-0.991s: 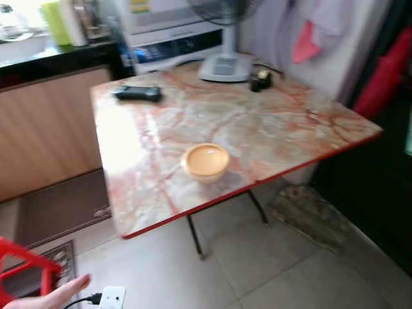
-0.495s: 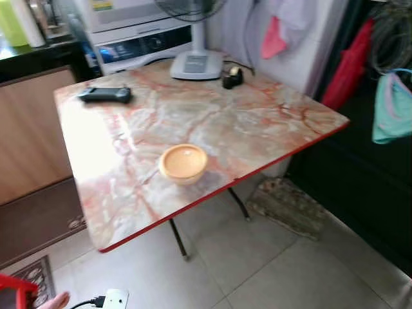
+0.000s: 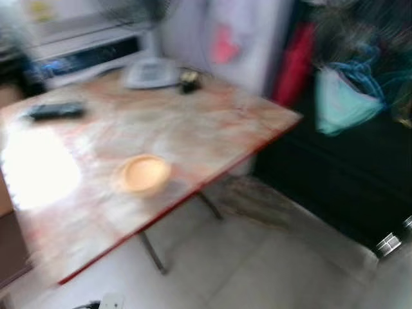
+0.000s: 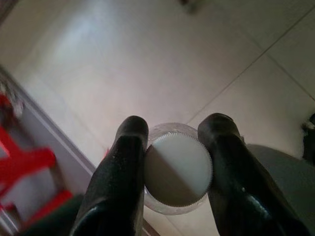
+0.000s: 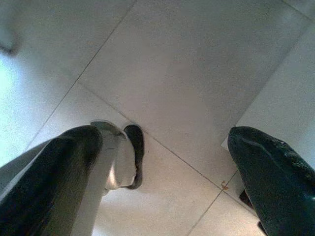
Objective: Restocking fridge
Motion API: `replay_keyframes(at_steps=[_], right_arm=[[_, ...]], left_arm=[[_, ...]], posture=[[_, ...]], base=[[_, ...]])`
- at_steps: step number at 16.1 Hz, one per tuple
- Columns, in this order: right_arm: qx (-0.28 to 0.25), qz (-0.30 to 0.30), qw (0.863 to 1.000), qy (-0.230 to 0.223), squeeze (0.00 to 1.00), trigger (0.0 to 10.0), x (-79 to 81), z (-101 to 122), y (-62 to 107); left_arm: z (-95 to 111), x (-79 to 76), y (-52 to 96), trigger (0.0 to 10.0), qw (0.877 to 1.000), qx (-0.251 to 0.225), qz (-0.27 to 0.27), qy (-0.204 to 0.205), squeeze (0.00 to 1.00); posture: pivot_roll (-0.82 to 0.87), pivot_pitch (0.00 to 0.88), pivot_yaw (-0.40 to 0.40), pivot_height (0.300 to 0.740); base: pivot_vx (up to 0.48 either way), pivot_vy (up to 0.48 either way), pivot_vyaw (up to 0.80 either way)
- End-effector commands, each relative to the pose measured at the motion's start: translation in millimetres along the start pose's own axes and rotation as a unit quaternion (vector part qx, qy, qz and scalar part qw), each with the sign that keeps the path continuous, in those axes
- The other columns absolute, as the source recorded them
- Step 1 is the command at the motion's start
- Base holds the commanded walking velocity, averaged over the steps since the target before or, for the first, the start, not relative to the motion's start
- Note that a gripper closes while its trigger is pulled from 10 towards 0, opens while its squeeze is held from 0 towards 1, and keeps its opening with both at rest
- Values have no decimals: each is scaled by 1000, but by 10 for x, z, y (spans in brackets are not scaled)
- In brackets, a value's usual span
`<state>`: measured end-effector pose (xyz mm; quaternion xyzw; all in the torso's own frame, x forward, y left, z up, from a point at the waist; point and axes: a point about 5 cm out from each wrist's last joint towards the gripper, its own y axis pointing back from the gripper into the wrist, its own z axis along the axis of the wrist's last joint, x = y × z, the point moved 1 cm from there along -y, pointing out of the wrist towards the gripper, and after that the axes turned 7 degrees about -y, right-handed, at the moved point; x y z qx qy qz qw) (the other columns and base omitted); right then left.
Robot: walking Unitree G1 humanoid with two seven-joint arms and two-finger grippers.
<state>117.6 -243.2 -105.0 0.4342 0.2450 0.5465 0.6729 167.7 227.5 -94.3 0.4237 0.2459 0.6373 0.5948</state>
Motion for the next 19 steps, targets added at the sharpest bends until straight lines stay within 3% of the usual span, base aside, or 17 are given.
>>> replay_keyframes(at_steps=[1,19], right_arm=[[12,-5,1000,-2,0,10000,-38,-63,21],[24,0,1000,8,0,10000,-38,-79,22]], left_arm=[[-32,-49,5,10000,1000,6,-7,-2,0],[-2,-15,0,10000,1000,2,5,-1,0]], posture=[[-9,0,22,740],[-16,0,24,740]], base=[[0,0,-788],[0,0,-788]])
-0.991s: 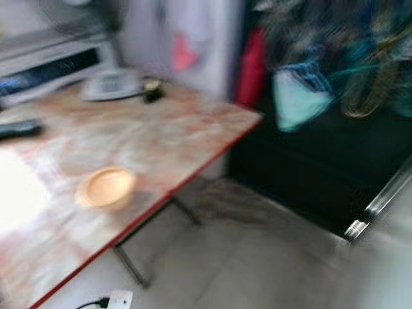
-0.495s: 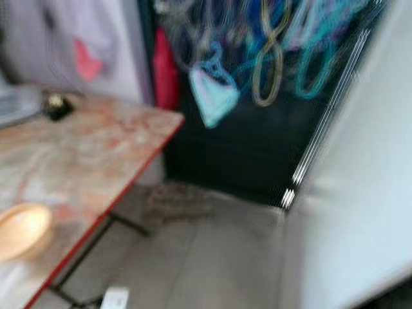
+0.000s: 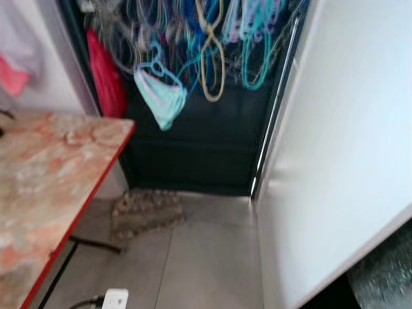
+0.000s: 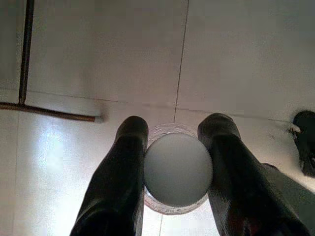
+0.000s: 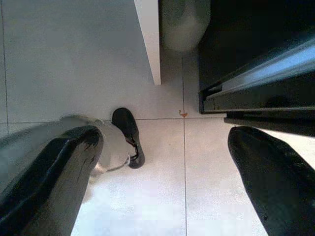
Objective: Restocking fridge
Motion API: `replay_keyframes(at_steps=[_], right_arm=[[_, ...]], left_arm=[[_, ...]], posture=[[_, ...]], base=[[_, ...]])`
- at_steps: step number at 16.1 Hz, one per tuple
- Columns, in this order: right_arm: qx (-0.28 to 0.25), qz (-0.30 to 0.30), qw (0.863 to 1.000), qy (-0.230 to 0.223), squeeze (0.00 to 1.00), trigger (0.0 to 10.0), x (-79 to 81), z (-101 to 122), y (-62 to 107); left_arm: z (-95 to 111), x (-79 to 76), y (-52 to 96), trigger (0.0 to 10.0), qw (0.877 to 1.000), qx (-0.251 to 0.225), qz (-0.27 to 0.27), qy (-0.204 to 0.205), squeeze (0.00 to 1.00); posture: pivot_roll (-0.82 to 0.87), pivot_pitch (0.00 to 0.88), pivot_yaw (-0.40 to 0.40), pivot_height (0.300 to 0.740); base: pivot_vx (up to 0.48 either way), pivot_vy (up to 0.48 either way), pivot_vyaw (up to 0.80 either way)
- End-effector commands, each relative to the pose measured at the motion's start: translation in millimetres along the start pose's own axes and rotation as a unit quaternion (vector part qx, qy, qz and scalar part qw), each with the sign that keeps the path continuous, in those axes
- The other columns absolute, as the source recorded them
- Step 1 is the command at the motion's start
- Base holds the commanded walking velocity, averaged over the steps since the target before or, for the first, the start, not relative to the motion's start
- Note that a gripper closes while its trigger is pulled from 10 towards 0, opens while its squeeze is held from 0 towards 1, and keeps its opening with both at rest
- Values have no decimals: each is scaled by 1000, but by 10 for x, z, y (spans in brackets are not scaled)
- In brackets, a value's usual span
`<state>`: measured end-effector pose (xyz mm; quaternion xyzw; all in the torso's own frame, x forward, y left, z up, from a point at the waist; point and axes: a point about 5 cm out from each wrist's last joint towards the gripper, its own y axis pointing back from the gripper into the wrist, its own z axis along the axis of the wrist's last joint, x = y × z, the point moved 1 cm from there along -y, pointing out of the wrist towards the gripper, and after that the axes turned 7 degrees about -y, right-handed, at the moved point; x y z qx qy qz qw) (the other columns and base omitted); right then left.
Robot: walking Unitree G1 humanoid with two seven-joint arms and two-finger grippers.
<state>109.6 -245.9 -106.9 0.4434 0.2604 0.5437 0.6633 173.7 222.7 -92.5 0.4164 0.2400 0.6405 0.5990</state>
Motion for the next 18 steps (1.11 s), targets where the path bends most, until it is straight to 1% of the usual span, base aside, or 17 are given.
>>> replay_keyframes(at_steps=[1,18], right_arm=[[5,2,1000,1,0,10000,13,-13,-3],[10,5,1000,8,0,10000,16,-16,-5]], left_arm=[[-68,23,11,10000,1000,12,5,-2,0],[-86,17,12,10000,1000,21,4,-8,0]], posture=[[-16,0,24,740],[-14,0,24,740]], base=[[0,0,-788],[0,0,-788]])
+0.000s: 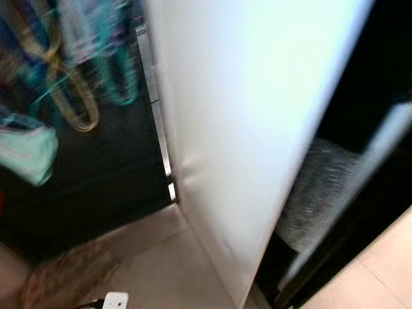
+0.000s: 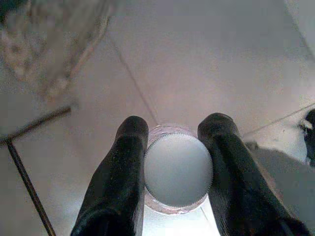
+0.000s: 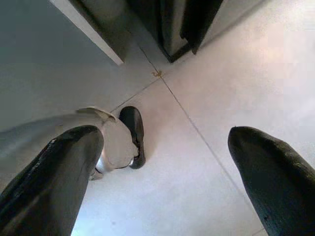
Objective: Restocking fridge
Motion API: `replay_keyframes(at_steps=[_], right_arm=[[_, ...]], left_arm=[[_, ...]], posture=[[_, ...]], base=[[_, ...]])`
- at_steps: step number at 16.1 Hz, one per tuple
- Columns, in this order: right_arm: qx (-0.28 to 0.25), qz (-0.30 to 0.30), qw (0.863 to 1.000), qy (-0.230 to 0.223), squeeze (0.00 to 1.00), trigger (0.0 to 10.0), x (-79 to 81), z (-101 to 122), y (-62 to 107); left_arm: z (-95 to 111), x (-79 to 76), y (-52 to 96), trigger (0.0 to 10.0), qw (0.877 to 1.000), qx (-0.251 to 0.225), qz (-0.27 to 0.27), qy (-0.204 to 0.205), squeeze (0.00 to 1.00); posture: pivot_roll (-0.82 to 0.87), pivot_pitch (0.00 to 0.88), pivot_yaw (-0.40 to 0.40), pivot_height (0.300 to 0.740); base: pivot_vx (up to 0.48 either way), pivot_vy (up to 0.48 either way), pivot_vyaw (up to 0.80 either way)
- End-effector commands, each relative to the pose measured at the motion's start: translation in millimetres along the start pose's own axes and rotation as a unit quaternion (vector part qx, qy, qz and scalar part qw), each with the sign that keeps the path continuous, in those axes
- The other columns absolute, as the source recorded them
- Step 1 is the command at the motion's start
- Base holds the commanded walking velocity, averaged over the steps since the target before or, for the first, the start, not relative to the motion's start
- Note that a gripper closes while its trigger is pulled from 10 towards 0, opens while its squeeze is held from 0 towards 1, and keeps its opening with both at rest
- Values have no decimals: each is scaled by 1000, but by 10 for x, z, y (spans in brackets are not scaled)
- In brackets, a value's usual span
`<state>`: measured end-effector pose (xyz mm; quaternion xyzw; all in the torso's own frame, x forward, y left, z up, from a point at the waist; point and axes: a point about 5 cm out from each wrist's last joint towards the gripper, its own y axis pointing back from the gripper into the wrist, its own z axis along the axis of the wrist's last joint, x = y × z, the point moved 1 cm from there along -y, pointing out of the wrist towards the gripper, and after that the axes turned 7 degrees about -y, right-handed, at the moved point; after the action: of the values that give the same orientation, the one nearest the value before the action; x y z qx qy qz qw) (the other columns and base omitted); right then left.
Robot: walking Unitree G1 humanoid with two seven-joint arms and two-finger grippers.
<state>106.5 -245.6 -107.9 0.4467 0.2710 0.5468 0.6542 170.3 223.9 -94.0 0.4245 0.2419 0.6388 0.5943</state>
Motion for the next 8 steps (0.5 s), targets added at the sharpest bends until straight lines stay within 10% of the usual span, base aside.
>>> replay_keyframes(at_steps=[1,8], right_arm=[[0,2,1000,-1,0,10000,24,15,-11],[0,1,1000,-1,0,10000,24,13,-11]], left_arm=[[-51,8,5,10000,1000,14,1,-5,0],[-54,-3,6,10000,1000,15,-1,-3,0]], posture=[[-14,0,24,740],[-14,1,22,740]], base=[[0,0,-788],[0,0,-788]])
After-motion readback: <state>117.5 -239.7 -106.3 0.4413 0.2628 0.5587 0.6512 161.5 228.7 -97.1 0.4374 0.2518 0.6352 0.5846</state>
